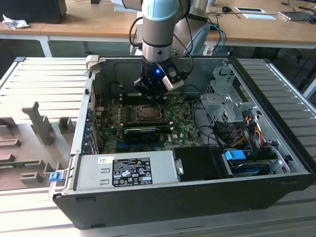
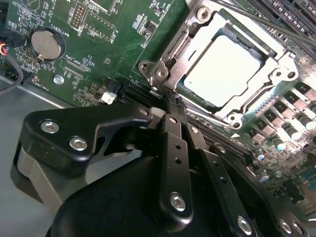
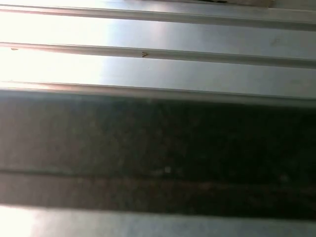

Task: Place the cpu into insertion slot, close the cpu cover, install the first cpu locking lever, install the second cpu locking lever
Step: 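Install the first cpu locking lever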

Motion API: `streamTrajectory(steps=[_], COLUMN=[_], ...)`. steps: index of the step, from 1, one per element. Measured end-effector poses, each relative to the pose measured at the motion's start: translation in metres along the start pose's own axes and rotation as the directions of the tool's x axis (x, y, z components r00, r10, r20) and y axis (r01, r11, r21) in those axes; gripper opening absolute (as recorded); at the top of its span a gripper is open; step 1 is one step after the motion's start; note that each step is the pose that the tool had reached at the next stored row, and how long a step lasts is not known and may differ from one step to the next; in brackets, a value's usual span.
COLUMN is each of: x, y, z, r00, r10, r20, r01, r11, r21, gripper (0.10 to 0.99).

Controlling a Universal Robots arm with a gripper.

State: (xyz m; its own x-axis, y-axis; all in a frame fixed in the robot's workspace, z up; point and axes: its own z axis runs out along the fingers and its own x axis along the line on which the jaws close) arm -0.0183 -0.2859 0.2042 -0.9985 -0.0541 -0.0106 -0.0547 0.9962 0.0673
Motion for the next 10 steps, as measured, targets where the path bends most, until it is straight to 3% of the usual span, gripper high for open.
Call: streamTrajectory(steps=[4, 10], x=[-0.0001, -0.0004], y=[0.0003, -0.0001], z=[-0.0027, 0.0013], r00=[1.0, 1.0], r10=[0.0, 0.0], r20=[0.0, -0.0012], r01=[0.0, 0.0], r11=[1.0, 0.9998], r21=[0.0, 0.021], gripper=[0.106, 0.106])
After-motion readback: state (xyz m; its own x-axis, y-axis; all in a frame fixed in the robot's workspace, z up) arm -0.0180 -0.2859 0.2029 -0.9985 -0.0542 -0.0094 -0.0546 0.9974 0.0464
